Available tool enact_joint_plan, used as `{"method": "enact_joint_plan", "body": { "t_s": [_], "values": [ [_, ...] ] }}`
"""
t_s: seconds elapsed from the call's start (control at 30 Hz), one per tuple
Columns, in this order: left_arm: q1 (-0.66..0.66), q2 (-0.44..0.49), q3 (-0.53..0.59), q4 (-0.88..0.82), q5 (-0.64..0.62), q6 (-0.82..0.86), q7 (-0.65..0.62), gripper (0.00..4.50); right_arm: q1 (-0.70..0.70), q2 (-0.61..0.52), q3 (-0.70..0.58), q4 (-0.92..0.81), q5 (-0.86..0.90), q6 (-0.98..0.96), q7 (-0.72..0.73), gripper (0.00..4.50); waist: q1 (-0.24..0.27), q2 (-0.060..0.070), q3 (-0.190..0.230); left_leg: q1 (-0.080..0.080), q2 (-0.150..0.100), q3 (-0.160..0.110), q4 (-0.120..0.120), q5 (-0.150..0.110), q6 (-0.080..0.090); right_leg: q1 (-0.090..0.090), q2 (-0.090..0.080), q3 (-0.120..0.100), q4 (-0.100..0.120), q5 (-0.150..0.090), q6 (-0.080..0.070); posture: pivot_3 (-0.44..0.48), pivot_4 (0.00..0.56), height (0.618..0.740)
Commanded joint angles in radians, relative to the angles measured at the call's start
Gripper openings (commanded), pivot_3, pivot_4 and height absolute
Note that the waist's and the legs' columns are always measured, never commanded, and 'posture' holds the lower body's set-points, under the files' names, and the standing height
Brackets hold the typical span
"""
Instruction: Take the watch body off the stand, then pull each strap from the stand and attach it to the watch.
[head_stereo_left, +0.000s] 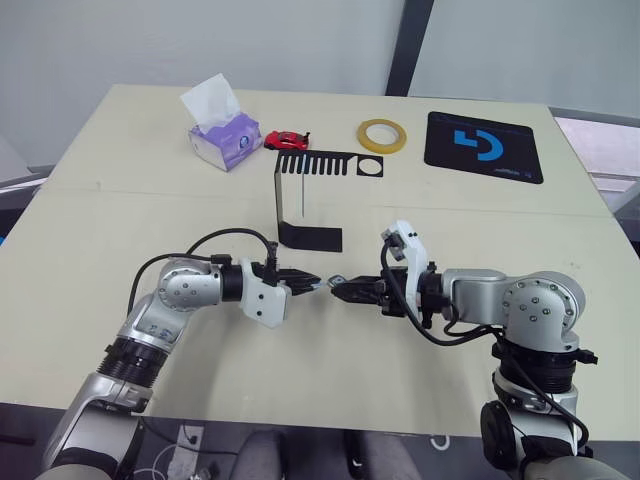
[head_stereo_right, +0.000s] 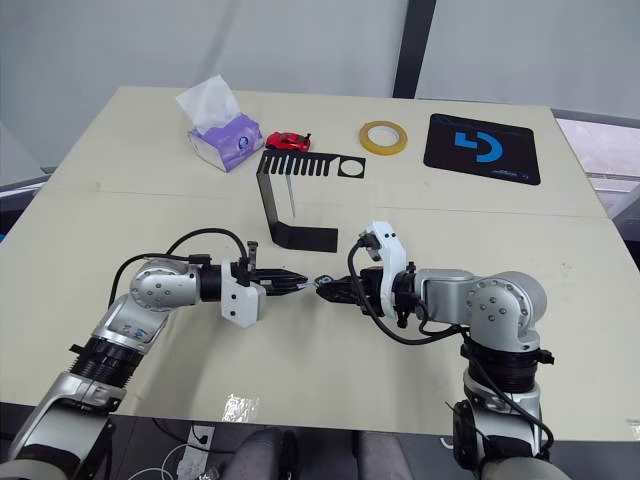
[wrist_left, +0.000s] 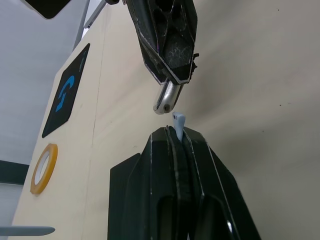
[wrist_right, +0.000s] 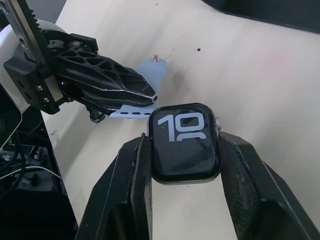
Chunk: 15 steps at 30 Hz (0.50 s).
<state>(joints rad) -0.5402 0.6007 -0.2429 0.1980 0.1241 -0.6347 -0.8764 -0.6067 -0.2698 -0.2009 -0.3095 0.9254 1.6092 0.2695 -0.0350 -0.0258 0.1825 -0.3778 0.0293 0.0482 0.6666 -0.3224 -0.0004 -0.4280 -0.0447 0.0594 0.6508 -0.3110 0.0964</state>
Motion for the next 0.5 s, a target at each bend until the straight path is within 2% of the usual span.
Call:
{"method": "enact_joint_plan", "body": {
  "t_s": [0.03, 0.5],
  "values": [
    [-0.018, -0.002, 0.007, -0.035, -0.014, -0.003, 0.013, 0.0, -0.009, 0.002, -0.012, -0.031, 0.0, 0.005, 0.002, 1.52, 0.0, 0.0, 0.0, 0.0, 0.0, 0.0, 0.0, 0.0, 0.0, 0.0, 0.0, 0.0, 0.0, 0.0, 0.0, 0.0, 0.15, 0.738],
    [-0.016, -0.004, 0.008, -0.037, -0.024, 0.003, 0.012, 0.0, 0.005, 0.007, -0.014, -0.036, -0.017, 0.004, 0.008, 1.52, 0.0, 0.0, 0.0, 0.0, 0.0, 0.0, 0.0, 0.0, 0.0, 0.0, 0.0, 0.0, 0.0, 0.0, 0.0, 0.0, 0.15, 0.738]
  ]
}}
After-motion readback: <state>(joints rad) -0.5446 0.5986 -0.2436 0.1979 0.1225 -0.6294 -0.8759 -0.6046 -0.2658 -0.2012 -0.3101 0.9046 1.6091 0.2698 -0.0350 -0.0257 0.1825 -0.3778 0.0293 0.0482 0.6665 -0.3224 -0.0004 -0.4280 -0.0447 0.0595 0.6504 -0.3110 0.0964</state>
